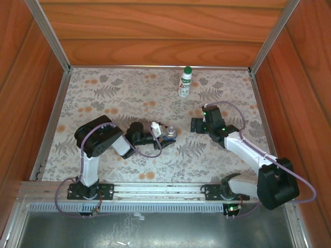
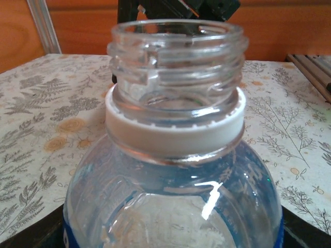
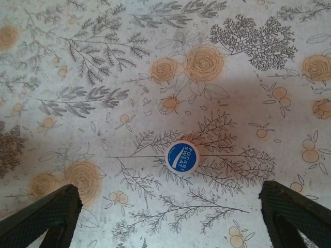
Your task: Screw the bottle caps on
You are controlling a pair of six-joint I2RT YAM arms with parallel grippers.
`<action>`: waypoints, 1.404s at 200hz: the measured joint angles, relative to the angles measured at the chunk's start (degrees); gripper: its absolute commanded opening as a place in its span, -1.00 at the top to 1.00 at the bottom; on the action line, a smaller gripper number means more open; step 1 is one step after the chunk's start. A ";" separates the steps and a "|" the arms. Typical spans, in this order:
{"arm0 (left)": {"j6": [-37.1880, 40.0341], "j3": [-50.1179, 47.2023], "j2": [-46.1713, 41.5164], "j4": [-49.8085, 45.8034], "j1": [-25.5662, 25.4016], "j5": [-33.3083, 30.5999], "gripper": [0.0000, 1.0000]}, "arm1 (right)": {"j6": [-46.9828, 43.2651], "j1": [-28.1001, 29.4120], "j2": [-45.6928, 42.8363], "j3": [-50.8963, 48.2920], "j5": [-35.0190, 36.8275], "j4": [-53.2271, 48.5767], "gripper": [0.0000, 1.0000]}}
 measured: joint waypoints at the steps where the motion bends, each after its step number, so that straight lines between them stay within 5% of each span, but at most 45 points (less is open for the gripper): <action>1: 0.02 0.00 0.00 -0.02 0.00 0.02 -0.29 | 0.00 0.00 0.15 0.04 0.00 -0.02 -0.78; 16: -0.02 0.00 0.00 -0.02 0.00 0.28 -0.29 | 0.24 0.00 2.43 0.83 0.00 -0.28 -0.59; 118: 0.22 0.00 0.09 0.00 0.00 0.42 -0.29 | 2.78 -1.01 19.30 8.92 1.29 -2.45 -0.12; 281: 0.13 0.70 0.92 0.74 0.00 0.83 -0.29 | 1.84 -2.45 24.44 11.02 -0.22 -2.54 0.25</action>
